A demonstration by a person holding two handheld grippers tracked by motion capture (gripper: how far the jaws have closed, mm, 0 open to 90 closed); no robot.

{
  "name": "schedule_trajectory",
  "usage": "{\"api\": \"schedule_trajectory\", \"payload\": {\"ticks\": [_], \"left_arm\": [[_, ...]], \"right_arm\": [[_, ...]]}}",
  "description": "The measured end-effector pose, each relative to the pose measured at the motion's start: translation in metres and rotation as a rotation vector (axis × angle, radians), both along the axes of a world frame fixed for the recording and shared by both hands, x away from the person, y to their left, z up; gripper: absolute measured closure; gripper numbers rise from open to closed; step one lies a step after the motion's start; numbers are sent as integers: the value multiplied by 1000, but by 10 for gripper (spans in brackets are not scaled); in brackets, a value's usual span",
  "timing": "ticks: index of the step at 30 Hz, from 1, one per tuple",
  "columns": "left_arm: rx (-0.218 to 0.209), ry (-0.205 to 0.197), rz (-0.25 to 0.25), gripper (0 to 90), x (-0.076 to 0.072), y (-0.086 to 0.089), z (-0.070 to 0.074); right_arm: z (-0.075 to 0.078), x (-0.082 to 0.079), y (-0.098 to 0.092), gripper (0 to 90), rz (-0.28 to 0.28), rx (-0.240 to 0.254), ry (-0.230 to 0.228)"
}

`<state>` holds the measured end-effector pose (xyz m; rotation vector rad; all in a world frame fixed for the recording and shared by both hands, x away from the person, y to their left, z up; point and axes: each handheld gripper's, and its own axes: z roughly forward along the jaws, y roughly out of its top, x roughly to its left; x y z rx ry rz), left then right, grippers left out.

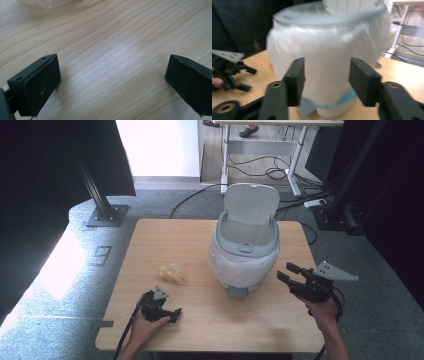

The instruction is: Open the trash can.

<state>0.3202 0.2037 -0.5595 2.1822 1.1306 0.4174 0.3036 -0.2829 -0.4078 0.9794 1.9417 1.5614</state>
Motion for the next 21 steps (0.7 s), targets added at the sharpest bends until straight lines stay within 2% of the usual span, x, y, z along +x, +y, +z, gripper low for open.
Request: {"api": "schedule_trajectory", "payload": {"ticks": [2, 6, 11, 16, 21], "left_arm": [[0, 0, 0, 0, 0, 0, 0], [0, 0, 0, 0, 0, 0, 0], [0, 0, 0, 0, 0, 0, 0], [0, 0, 0, 0, 0, 0, 0], [0, 0, 0, 0, 0, 0, 0]], "right_arm": [[-12, -4, -3, 387, -33, -9, 2], [-34, -11, -7, 376, -31, -20, 27], [-55, -17, -8, 376, -60, -66, 61], [-71, -17, -11, 376, -82, -38, 99], [-84, -15, -16, 376, -101, -49, 132]]}}
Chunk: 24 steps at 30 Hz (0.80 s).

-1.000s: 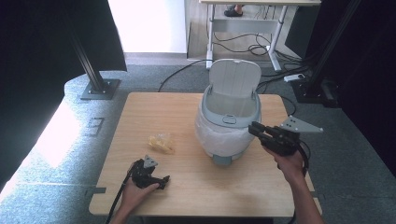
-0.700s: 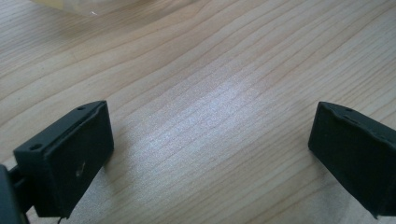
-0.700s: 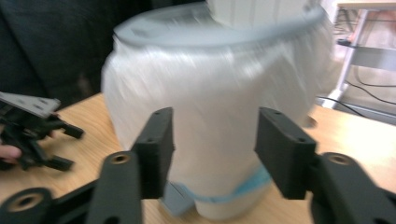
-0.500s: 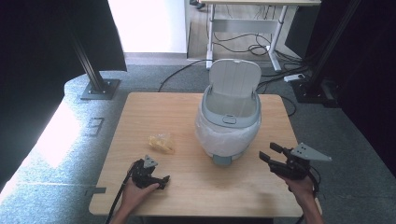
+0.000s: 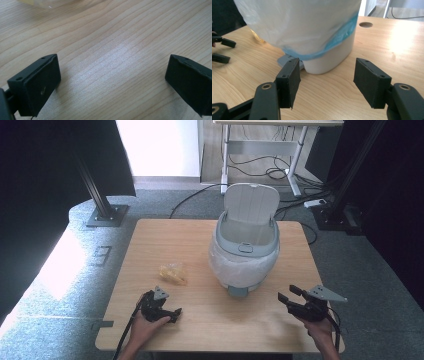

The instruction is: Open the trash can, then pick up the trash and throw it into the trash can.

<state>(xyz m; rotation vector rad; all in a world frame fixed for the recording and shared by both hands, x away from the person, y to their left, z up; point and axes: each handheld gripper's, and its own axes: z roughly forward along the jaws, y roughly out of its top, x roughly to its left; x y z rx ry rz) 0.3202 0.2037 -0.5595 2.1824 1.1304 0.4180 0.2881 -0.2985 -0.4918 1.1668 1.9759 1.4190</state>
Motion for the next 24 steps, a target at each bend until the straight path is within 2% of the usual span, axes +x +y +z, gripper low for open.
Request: {"api": "schedule_trajectory", "payload": {"ticks": [7, 14, 16, 24], "left_arm": [[0, 0, 9, 0, -1, 0, 0], [-1, 0, 27, 18, -3, 0, 1], [5, -7, 35, 60, -4, 0, 3], [-34, -44, 69, 66, -6, 9, 15]], "right_arm": [[-2, 0, -2, 376, -6, 9, 0], [-8, 1, 1, 375, 3, -12, 20], [-11, 1, 1, 375, 3, -19, 28], [-17, 1, 2, 375, 3, -23, 47]]}}
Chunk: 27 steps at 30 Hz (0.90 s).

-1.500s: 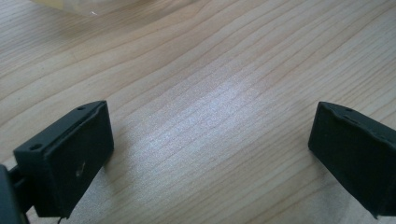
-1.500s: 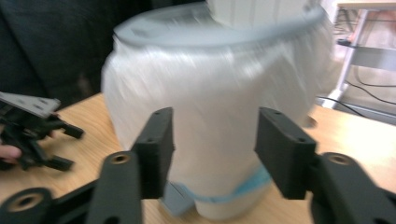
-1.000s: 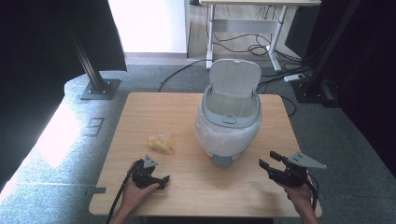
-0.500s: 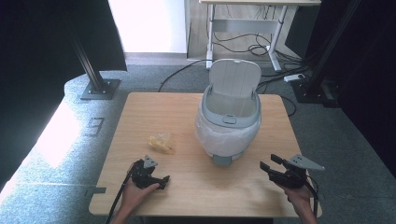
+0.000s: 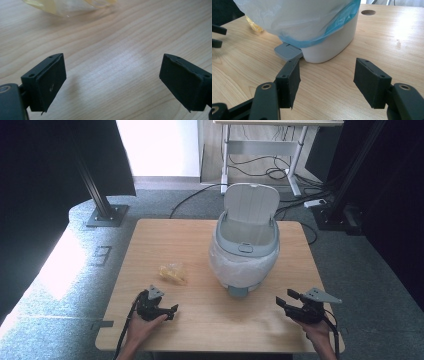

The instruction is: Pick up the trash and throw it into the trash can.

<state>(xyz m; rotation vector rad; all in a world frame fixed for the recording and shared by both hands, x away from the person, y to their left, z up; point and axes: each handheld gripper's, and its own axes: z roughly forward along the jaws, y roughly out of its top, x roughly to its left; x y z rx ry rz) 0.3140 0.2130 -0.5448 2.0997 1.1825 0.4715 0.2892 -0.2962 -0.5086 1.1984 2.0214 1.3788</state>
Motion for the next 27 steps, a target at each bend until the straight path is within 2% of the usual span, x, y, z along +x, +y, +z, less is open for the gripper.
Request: {"api": "schedule_trajectory", "payload": {"ticks": [6, 10, 16, 27], "left_arm": [[-21, -16, 29, 73, 6, 11, 6], [-49, -20, 44, 74, 13, 16, 13], [-70, -21, 38, 74, 25, 16, 21], [-105, -46, 55, 78, 48, 14, 31]], "right_arm": [[-3, 2, 2, 375, 7, -6, 10], [-4, 3, 2, 375, 8, -9, 14], [-3, 4, 2, 375, 8, -4, 12], [-4, 4, 2, 375, 8, -12, 15]]}}
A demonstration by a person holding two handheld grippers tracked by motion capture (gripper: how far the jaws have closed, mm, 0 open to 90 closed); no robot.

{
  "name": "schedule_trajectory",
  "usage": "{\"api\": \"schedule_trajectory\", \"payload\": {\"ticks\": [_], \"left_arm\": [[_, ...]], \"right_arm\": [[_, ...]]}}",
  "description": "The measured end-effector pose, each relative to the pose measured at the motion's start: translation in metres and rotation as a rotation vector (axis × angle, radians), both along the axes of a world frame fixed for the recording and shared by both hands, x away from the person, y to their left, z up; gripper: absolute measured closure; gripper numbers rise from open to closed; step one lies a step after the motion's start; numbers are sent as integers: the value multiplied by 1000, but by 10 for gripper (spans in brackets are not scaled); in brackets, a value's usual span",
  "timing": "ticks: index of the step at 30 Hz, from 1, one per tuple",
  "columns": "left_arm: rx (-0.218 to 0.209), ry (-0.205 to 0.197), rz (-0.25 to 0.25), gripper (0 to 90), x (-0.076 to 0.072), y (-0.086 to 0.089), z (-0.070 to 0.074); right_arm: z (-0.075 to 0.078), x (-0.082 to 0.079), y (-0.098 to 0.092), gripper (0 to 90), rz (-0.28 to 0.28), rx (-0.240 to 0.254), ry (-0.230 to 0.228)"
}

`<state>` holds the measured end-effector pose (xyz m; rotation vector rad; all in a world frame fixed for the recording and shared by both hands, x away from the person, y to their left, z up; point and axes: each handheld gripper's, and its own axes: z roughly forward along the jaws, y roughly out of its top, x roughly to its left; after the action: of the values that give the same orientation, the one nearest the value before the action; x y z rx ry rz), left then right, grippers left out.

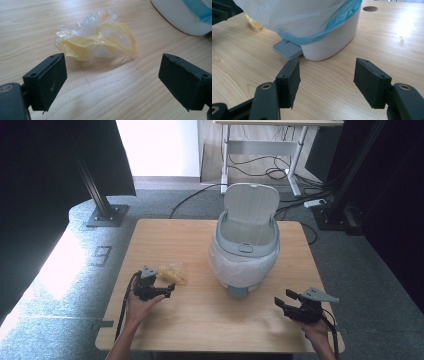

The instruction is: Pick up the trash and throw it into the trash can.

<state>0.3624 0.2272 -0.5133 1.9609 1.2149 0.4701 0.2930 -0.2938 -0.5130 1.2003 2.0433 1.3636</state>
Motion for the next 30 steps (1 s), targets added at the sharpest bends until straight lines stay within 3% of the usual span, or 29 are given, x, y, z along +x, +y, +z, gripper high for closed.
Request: {"api": "schedule_trajectory", "payload": {"ticks": [9, 16, 23, 30], "left_arm": [[-8, 4, 19, 82, 7, 8, 0], [-23, -34, 35, 98, 17, 13, 3], [-24, -37, 56, 131, 40, 20, 9], [-56, -4, 63, 136, 60, 29, 9]], "right_arm": [[0, 0, 1, 375, 6, -4, 2], [-2, 1, 3, 375, 8, -9, 6], [-2, 1, 2, 375, 0, -14, 8], [-2, 2, 0, 375, -27, -7, 17]]}}
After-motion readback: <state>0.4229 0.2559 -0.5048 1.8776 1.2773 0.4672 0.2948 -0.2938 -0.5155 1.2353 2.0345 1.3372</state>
